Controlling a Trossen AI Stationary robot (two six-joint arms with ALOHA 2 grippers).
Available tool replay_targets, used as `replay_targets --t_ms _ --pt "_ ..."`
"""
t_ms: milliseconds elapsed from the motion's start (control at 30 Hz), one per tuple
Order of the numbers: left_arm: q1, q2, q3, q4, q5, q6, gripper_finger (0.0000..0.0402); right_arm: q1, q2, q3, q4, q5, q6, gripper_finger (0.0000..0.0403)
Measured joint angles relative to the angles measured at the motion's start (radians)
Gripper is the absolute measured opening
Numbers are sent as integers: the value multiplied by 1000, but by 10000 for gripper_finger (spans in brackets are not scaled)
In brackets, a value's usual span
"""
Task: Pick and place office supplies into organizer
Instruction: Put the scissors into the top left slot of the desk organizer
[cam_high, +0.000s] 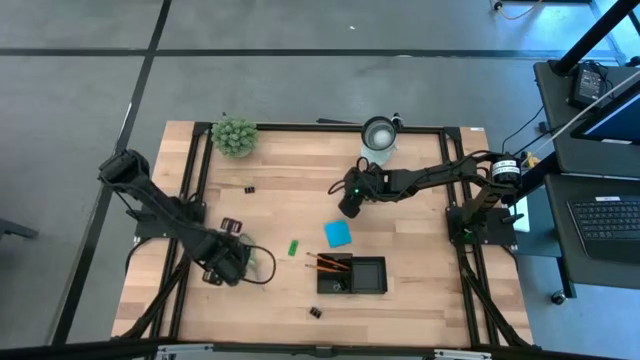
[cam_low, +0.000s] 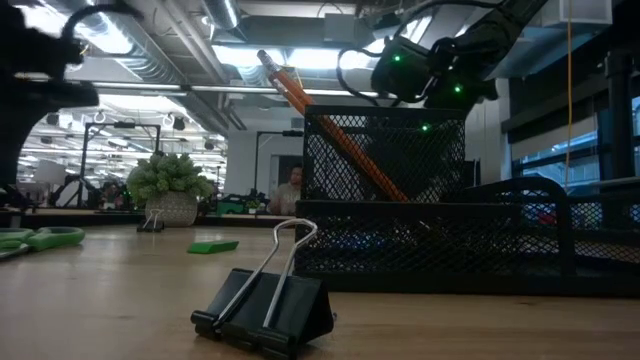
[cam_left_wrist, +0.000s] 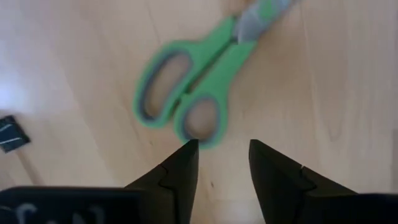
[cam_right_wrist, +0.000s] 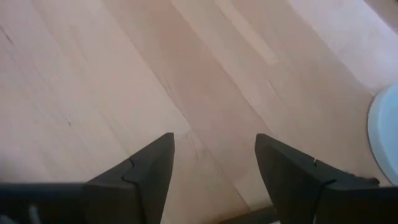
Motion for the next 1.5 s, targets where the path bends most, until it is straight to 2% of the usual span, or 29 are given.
replay_targets --t_ms 133,333,533,733,900,1000,1500 --pt "-19 0 -42 25 -10 16 149 -4 0 0 29 0 32 228" --pt "-13 0 -91 59 -32 70 145 -19 0 0 39 0 51 228" --pt "-9 0 -128 192 -35 185 136 -30 0 0 37 0 53 228" --pt "18 0 -186 216 -15 139 128 -29 0 0 36 0 53 228" --pt "50 -4 -223 247 59 153 122 -30 0 0 36 0 52 228" --pt "59 -5 -231 258 63 155 119 -30 0 0 35 0 52 228" --pt "92 4 -233 272 100 166 40 -29 0 0 35 0 47 228"
